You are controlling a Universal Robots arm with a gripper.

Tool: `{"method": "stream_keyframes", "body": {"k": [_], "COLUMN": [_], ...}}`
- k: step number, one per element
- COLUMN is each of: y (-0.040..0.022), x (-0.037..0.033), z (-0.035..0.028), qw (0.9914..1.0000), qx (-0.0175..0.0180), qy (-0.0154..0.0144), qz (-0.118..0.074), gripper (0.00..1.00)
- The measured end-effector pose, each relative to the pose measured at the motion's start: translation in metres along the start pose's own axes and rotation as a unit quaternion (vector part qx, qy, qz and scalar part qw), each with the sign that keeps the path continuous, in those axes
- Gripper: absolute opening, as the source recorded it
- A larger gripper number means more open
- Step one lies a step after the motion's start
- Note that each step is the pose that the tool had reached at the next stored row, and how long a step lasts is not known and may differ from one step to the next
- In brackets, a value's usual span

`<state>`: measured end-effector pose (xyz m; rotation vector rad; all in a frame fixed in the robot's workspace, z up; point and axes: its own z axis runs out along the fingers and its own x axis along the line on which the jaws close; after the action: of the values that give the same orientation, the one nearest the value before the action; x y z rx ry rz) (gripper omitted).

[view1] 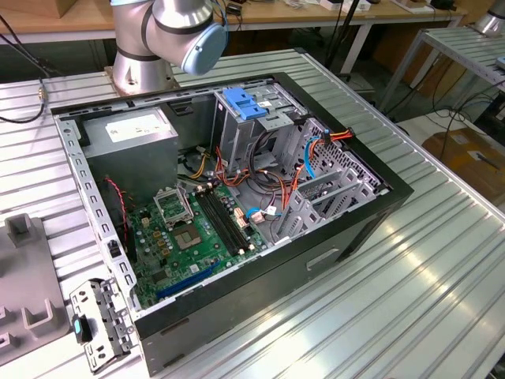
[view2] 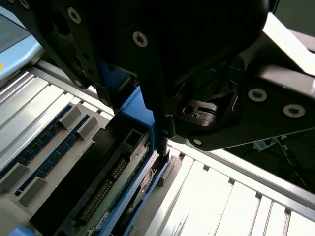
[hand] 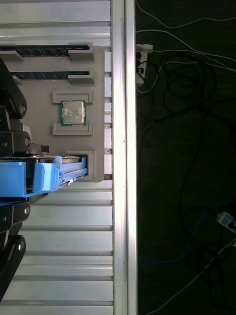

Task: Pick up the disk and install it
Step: 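Pick up the disk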

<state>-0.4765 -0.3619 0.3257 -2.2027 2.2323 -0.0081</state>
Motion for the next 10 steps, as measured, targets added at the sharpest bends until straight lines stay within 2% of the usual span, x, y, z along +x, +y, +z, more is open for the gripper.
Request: {"method": "stream_keyframes", "body": {"k": [6,10], "y": [-0.0001,-0.0001], "x": [0.0000,0.0000], "z": [-0.0090,-0.0094], "qw": [1.00000,1.00000], "qx": [0.0002,0.0005], "qy": [0.0025,0.0025], "qz": [0.000,0.000], "gripper": [0.37,0.37]}}
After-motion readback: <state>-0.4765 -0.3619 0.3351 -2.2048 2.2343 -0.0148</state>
